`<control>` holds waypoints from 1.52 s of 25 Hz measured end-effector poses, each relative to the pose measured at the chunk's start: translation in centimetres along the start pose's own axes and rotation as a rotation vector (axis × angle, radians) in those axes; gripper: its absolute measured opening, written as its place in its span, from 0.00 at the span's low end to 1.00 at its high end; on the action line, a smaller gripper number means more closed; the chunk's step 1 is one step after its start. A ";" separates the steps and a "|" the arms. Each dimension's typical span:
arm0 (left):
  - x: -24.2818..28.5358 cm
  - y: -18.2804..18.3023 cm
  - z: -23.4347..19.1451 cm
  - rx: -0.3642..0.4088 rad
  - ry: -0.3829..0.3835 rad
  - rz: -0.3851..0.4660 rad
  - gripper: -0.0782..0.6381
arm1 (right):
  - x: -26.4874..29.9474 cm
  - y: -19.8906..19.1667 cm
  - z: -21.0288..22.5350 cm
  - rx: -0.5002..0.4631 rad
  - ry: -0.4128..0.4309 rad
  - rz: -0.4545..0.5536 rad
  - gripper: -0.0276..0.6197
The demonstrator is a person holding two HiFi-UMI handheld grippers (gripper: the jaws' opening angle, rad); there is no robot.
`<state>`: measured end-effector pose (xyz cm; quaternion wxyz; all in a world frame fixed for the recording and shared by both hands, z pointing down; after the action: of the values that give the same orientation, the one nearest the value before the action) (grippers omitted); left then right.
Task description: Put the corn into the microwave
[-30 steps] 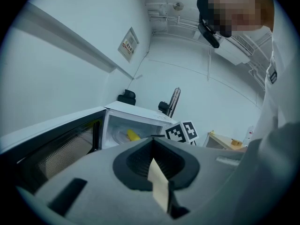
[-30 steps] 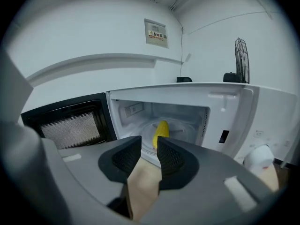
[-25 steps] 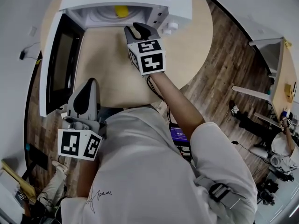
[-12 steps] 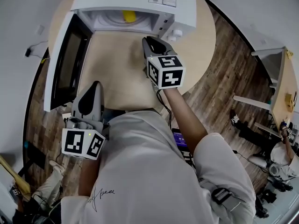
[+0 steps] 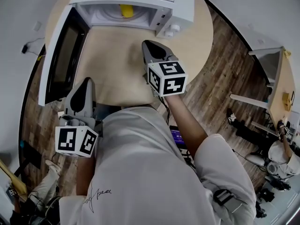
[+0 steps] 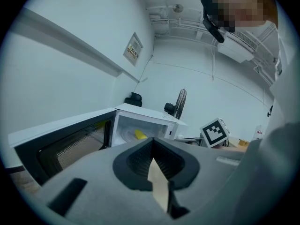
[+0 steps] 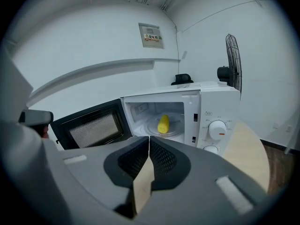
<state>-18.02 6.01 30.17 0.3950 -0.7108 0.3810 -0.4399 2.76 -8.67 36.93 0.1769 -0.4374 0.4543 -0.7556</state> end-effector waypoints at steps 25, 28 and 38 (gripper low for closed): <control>-0.7 -2.3 -0.5 -0.036 0.086 -0.071 0.09 | -5.8 -1.1 -1.3 -0.017 0.155 -0.006 0.06; -0.8 -2.3 -0.6 -0.036 0.099 -0.077 0.09 | -6.2 -1.1 -1.3 -0.013 0.166 -0.009 0.06; -0.3 -2.1 -0.5 -0.028 0.098 -0.083 0.09 | -7.2 -1.1 -1.4 0.005 0.176 -0.010 0.06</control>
<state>-18.15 7.03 32.08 0.3476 -0.7091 0.3760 -0.4848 5.73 -2.53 34.01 0.1337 -0.3710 0.4642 -0.7931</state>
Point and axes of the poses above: the fingertips, and each gripper's own axes: x forward along the fingers, z to its right, y out of its top, the point moved 7 cm from there along -x, backward along the fingers, and after that the axes turned 2 degrees about -z, right-handed, at the moved point
